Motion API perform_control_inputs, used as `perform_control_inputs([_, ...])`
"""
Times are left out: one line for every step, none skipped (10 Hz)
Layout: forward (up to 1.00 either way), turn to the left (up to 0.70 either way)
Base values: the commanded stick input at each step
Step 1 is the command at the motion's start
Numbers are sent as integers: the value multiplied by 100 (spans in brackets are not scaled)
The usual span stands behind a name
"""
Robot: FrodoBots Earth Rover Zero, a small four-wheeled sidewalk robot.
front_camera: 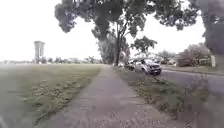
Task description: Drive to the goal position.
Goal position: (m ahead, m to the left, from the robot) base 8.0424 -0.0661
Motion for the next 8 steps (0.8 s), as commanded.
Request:
perform_control_inputs([70, 0])
perform_control_inputs([70, 0])
perform_control_inputs([70, 0])
perform_control_inputs([70, 0])
perform_control_inputs([70, 0])
perform_control_inputs([70, 0])
perform_control_inputs([70, 0])
perform_control_inputs([70, 0])
